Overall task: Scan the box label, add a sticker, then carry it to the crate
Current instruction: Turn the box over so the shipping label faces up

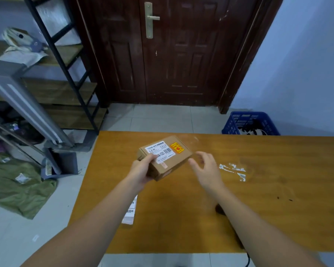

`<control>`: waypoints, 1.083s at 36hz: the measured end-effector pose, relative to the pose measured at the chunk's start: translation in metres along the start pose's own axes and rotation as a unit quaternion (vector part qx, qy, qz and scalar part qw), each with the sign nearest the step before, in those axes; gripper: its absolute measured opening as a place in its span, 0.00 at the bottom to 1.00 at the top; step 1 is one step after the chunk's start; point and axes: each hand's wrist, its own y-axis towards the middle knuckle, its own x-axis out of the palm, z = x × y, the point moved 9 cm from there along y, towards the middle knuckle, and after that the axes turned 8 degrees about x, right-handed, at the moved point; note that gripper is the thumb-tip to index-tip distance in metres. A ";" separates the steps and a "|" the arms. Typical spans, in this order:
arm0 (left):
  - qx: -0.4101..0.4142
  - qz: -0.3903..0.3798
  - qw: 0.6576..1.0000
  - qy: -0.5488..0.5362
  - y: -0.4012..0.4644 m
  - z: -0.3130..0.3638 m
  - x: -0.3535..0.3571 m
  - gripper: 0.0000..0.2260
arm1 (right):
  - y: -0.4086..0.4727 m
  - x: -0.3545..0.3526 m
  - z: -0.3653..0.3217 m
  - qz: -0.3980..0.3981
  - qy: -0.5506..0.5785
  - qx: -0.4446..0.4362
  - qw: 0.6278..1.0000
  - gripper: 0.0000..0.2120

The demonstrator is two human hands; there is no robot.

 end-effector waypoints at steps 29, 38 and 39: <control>0.056 -0.039 0.870 0.488 0.004 -0.117 -0.061 0.22 | -0.069 0.083 0.149 -0.158 0.002 0.272 0.949 0.16; 0.052 -0.015 0.856 0.515 0.007 -0.137 -0.066 0.22 | -0.075 0.090 0.161 -0.161 -0.082 0.254 0.950 0.18; 0.050 -0.017 0.856 0.515 0.008 -0.137 -0.066 0.23 | -0.074 0.090 0.160 -0.162 -0.090 0.250 0.950 0.18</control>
